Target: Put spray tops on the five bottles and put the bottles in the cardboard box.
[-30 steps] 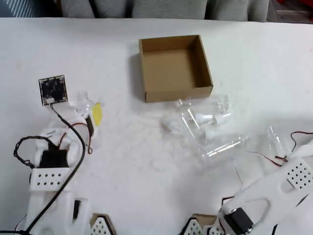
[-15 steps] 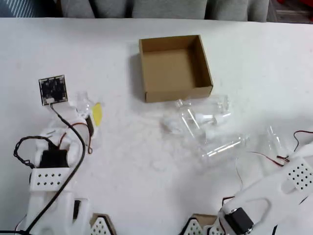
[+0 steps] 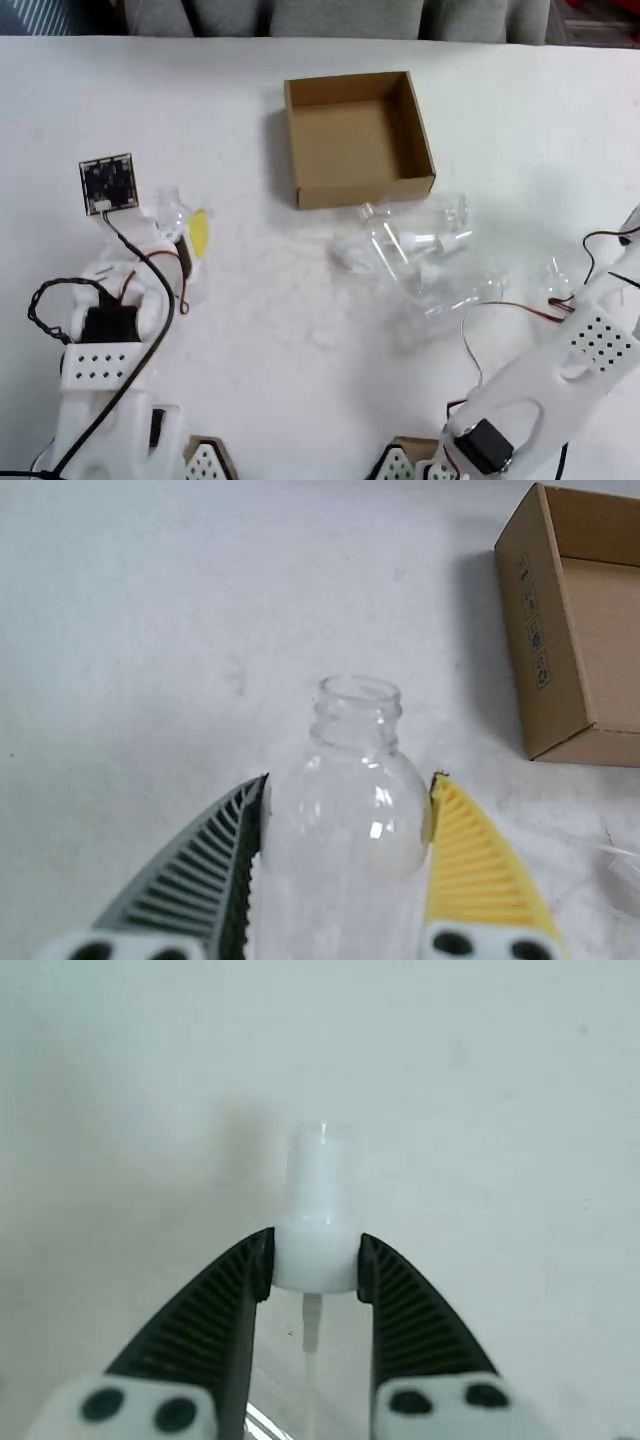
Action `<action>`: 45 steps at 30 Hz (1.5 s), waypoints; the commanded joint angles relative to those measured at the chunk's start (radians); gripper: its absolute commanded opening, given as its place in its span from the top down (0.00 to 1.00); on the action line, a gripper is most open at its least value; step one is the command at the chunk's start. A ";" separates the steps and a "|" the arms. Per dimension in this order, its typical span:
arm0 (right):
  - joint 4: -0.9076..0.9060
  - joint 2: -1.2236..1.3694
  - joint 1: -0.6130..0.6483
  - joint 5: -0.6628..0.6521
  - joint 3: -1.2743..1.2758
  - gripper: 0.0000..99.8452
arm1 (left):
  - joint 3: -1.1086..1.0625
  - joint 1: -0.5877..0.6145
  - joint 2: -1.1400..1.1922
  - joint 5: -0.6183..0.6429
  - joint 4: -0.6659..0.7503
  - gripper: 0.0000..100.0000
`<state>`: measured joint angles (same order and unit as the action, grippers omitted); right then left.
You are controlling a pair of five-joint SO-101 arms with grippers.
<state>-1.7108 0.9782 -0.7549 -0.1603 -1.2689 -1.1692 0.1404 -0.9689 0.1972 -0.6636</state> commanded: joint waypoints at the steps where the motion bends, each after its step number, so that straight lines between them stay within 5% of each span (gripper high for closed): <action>1: -0.041 -0.151 0.019 -0.017 0.089 0.98 | 0.002 -0.015 -0.030 -0.009 0.028 0.94; 7: -0.039 -0.417 0.047 -0.018 0.376 0.98 | 0.009 -0.022 -0.039 -0.009 0.028 0.94; 20: -0.027 -1.069 0.185 -0.015 0.802 0.98 | 0.103 -0.357 -0.044 -0.014 0.020 0.94; 26: 0.108 -1.279 0.240 -0.006 0.980 0.98 | 0.103 -0.475 -0.251 -0.196 -0.032 0.94; 34: 0.263 -1.461 0.398 0.046 1.039 0.98 | 0.098 -0.561 -0.499 -0.196 -0.109 0.94; 45: 0.565 -1.615 0.792 0.054 1.040 0.98 | -0.141 -0.561 -0.846 -0.150 -0.150 0.94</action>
<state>-1.2229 -0.5961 -0.0414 -0.1235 -0.2240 -1.2505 -0.4089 -1.6579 0.0284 -0.8094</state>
